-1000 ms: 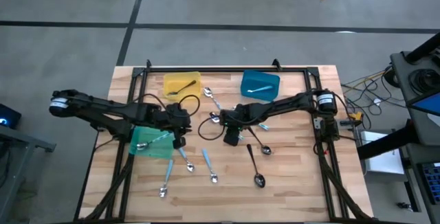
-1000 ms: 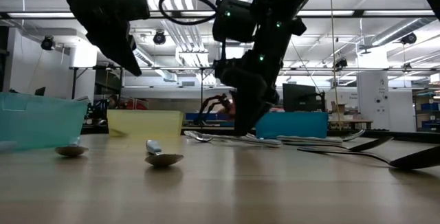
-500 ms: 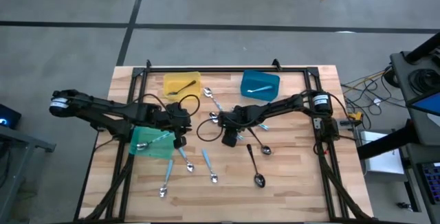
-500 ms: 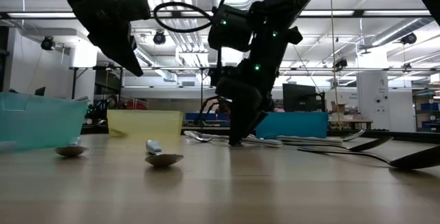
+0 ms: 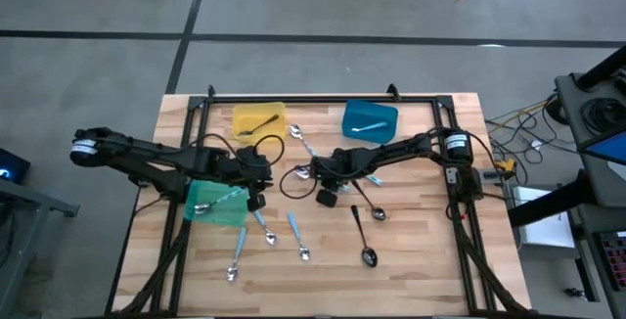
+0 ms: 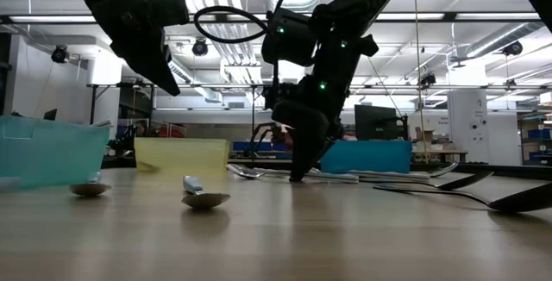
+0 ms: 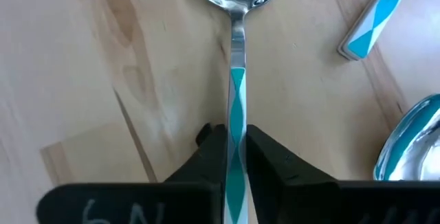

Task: Sort silverware by color (type)
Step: Put the blue patterned spoon into the green bin

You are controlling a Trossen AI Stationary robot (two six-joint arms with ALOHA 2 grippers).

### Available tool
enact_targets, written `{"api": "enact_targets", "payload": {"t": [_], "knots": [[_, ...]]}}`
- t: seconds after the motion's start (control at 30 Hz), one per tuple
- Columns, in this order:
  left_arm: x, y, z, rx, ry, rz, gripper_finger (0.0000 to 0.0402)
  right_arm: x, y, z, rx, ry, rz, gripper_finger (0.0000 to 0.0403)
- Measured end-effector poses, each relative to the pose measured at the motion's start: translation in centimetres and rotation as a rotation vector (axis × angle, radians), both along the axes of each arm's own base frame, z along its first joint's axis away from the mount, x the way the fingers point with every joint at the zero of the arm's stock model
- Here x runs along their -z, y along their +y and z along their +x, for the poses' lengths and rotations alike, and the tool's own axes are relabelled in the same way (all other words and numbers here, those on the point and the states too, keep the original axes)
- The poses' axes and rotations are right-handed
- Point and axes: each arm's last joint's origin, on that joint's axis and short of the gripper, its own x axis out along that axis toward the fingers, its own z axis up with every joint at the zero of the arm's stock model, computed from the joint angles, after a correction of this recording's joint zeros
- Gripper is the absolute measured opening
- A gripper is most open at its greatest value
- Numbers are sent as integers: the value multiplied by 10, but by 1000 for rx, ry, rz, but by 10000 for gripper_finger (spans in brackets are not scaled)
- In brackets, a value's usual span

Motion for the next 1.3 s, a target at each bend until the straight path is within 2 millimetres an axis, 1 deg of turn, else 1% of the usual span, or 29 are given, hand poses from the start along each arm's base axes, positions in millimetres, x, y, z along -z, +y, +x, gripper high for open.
{"api": "enact_targets", "payload": {"t": [0.1, 0.33, 0.47, 0.53, 0.67, 0.77, 0.9, 1.07, 1.3], "knots": [[0, 0, 0, 0, -3, 0, 52, -7, 0, 0, -13, -18, -3, 25], [0, 0, 0, -1, -6, -1, 52, -37, 3, -4, -56, -84, -46, 24], [0, 0, 1, -1, -9, -1, 52, -65, 4, -8, -79, -162, -71, 24], [-1, 0, 1, -1, -14, -1, 52, -73, 3, -9, -94, -188, -87, 24], [-2, 0, 2, -1, -28, -2, 52, -81, 3, -10, -115, -223, -107, 24], [-2, 0, 2, -1, -31, -3, 52, -89, 3, -7, -136, -291, -129, 24], [-2, 0, 2, 0, -32, -3, 52, -88, 3, -4, -157, -350, -151, 24], [-2, -1, 2, -2, -32, -5, 52, -95, 2, 4, -192, -458, -201, 24], [-2, -2, 2, -19, -37, -26, 52, -106, 0, 12, -165, -561, -379, 24]]}}
